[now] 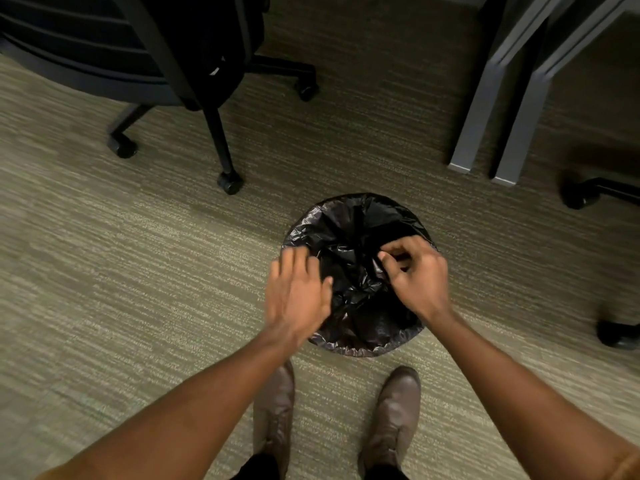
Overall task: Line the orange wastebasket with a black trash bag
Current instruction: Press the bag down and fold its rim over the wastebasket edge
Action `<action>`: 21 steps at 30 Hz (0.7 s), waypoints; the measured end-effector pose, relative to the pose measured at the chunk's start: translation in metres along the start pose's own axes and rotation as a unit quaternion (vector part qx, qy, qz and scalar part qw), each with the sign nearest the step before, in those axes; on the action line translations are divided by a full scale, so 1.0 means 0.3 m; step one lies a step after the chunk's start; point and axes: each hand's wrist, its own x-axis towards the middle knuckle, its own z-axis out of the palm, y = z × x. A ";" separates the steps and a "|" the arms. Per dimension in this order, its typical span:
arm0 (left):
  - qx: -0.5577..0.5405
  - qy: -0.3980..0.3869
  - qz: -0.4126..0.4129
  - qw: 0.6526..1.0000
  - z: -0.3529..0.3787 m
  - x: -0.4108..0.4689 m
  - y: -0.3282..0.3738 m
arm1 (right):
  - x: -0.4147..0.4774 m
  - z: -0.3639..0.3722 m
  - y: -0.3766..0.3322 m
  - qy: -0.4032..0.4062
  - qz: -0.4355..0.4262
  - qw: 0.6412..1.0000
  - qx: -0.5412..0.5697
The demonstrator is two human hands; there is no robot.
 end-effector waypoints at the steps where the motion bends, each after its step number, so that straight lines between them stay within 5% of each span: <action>1: -0.018 0.026 -0.042 0.999 -0.005 0.010 -0.016 | -0.044 -0.019 0.002 0.061 0.005 0.998 0.007; 5: -0.186 0.086 -0.200 0.958 -0.008 -0.005 -0.034 | -0.175 -0.062 0.012 0.191 0.129 0.971 0.062; 10: -0.412 -0.023 -0.437 0.799 0.007 -0.036 -0.019 | -0.268 -0.016 0.008 0.243 0.321 0.876 0.267; 14: -0.469 -0.014 -0.424 0.775 0.018 -0.050 0.007 | -0.271 0.033 -0.002 0.240 0.409 0.805 0.355; 21: -0.532 -0.064 -0.390 0.748 0.062 -0.054 -0.046 | -0.264 0.053 0.071 0.211 0.421 0.803 0.365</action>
